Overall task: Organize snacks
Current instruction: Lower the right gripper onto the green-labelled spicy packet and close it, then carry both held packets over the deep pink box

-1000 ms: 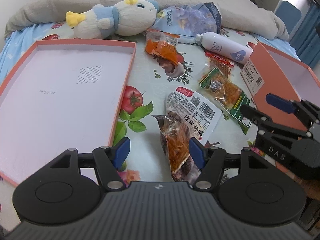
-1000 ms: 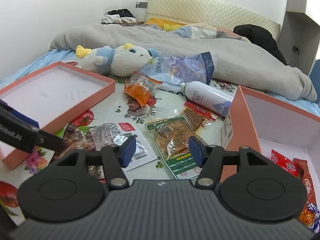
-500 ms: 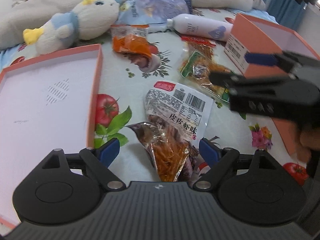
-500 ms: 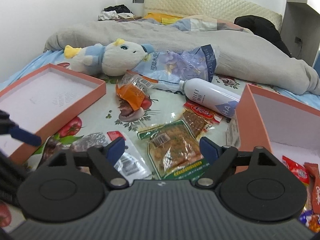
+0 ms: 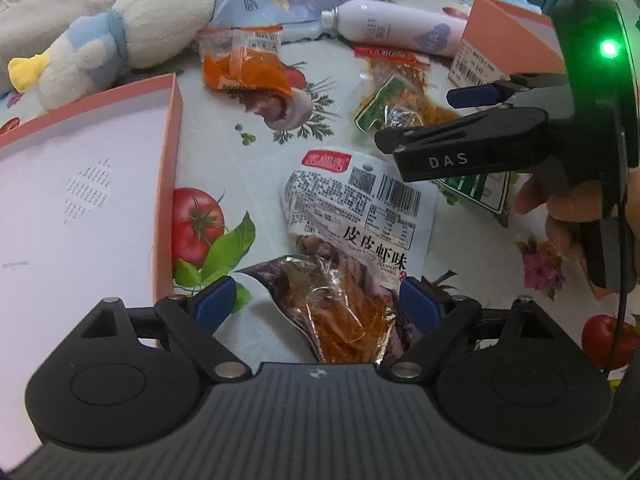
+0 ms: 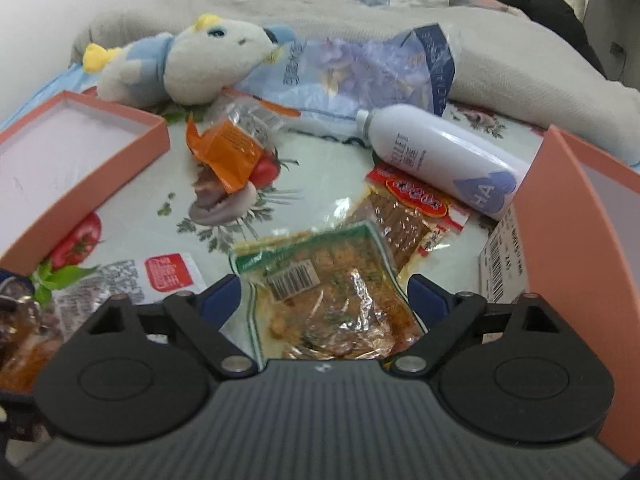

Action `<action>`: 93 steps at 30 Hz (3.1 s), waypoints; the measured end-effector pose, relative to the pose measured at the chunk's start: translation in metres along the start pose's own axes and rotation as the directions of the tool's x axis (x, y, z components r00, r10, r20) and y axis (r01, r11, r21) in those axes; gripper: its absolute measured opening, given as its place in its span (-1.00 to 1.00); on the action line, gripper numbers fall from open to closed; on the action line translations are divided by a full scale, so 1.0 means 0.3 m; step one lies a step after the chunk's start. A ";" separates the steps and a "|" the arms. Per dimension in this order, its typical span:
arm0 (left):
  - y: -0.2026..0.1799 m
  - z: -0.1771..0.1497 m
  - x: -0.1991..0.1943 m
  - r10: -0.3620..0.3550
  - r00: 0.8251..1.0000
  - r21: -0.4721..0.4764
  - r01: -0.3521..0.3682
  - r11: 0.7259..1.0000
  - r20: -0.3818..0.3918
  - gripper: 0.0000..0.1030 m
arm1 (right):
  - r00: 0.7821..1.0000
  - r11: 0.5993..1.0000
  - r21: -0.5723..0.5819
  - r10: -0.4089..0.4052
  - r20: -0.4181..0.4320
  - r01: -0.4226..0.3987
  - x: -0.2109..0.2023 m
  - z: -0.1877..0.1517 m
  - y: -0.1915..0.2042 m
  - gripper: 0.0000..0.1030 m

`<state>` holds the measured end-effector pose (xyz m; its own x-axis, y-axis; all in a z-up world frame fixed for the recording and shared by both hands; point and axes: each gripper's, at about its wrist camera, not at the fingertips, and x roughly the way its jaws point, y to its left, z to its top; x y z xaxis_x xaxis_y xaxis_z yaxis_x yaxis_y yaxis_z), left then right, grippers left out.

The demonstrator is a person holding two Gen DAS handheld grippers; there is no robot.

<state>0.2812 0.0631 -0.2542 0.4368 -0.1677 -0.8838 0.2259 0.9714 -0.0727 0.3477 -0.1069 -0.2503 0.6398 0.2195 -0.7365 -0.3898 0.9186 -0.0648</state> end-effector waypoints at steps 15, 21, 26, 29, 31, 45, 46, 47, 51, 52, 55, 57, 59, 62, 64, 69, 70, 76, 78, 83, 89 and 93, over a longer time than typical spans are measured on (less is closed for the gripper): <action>-0.013 -0.003 -0.007 0.018 1.000 -0.100 -0.017 0.995 0.003 -0.02 | 0.999 0.999 -0.021 0.033 -0.020 -0.034 -0.021 -0.012 0.017 0.24; -0.012 -0.027 -0.033 0.028 1.000 -0.138 -0.028 0.990 -0.002 -0.28 | 1.000 0.999 -0.032 0.022 -0.010 -0.022 -0.060 -0.013 0.027 -0.28; -0.007 -0.051 -0.060 0.053 0.999 -0.174 -0.052 0.983 -0.001 -0.30 | 1.000 1.000 -0.022 0.010 0.003 -0.009 -0.094 -0.030 0.028 -0.36; -0.001 -0.065 -0.079 0.071 0.997 -0.202 -0.069 0.977 0.001 -0.30 | 1.000 1.000 0.001 -0.001 0.024 0.001 -0.132 -0.037 0.021 -0.37; 0.001 -0.074 -0.091 0.081 0.997 -0.224 -0.079 0.971 0.002 -0.30 | 0.999 1.000 0.000 0.002 0.036 -0.002 -0.157 -0.042 0.028 -0.37; -0.016 -0.114 -0.195 0.138 0.990 -0.374 -0.115 0.920 0.035 -0.30 | 0.991 0.999 0.021 0.023 0.136 -0.026 -0.380 -0.071 0.065 -0.37; -0.020 -0.116 -0.203 0.142 0.989 -0.379 -0.116 0.918 0.040 -0.30 | 0.990 0.999 0.026 0.021 0.141 -0.025 -0.392 -0.072 0.065 -0.37; -0.024 -0.119 -0.212 0.145 0.988 -0.385 -0.117 0.916 0.044 -0.30 | 0.989 0.999 0.030 0.018 0.146 -0.023 -0.405 -0.074 0.062 -0.37; -0.033 -0.120 -0.238 0.146 0.987 -0.412 -0.108 0.905 0.062 -0.30 | 0.987 0.998 0.044 0.027 0.155 -0.034 -0.452 -0.086 0.056 -0.37; -0.036 -0.120 -0.247 0.146 0.987 -0.420 -0.105 0.901 0.065 -0.30 | 0.988 0.998 0.050 0.028 0.154 -0.036 -0.461 -0.089 0.056 -0.37; -0.047 -0.112 -0.272 0.132 0.988 -0.438 -0.086 0.895 0.075 -0.30 | 0.989 0.995 0.084 0.039 0.140 -0.051 -0.489 -0.095 0.053 -0.37; -0.059 -0.106 -0.291 0.113 0.990 -0.443 -0.062 0.894 0.088 -0.30 | 0.989 0.995 0.088 0.040 0.139 -0.052 -0.515 -0.097 0.057 -0.37; -0.072 -0.102 -0.310 0.106 0.989 -0.455 -0.046 0.890 0.107 -0.30 | 0.989 0.995 0.089 0.040 0.140 -0.053 -0.541 -0.099 0.059 -0.37; -0.099 -0.097 -0.335 0.101 0.986 -0.452 -0.031 0.892 0.133 -0.30 | 0.989 0.992 0.105 0.052 0.137 -0.066 -0.572 -0.094 0.052 -0.37; -0.118 -0.092 -0.353 0.105 0.985 -0.446 -0.032 0.895 0.140 -0.30 | 0.989 0.990 0.120 0.051 0.138 -0.068 -0.594 -0.085 0.041 -0.37; -0.149 -0.053 -0.414 0.103 0.977 -0.438 -0.011 0.899 0.188 -0.30 | 0.987 0.988 0.135 0.050 0.151 -0.071 -0.641 -0.062 0.020 -0.37; -0.151 -0.044 -0.426 0.100 0.975 -0.437 -0.004 0.900 0.196 -0.30 | 0.986 0.988 0.136 0.051 0.156 -0.073 -0.653 -0.056 0.017 -0.37; -0.209 0.037 -0.527 0.115 0.958 -0.388 -0.005 0.922 0.261 -0.30 | 0.979 0.990 0.124 0.045 0.201 -0.071 -0.735 -0.009 0.002 -0.37; -0.222 0.063 -0.564 0.111 0.953 -0.378 0.004 0.926 0.281 -0.30 | 0.975 0.990 0.119 0.045 0.215 -0.072 -0.761 0.009 -0.008 -0.37; -0.260 0.131 -0.653 0.108 0.936 -0.357 0.020 0.934 0.334 -0.30 | 0.968 0.991 0.120 0.033 0.247 -0.064 -0.819 0.045 -0.048 -0.37; -0.328 0.203 -0.736 0.087 0.916 -0.332 0.052 0.942 0.392 -0.30 | 0.957 0.991 0.125 -0.002 0.289 -0.036 -0.891 0.089 -0.111 -0.37; -0.368 0.263 -0.777 0.062 0.903 -0.309 0.080 0.948 0.425 -0.30 | 0.949 0.989 0.142 -0.019 0.314 -0.028 -0.941 0.103 -0.170 -0.37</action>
<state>0.2230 -0.0184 -0.0038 0.7783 -0.1627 -0.6065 -0.0199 0.9589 -0.2829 0.2074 -0.2055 -0.0183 0.8226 0.2946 -0.4863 -0.3093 0.9495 0.0519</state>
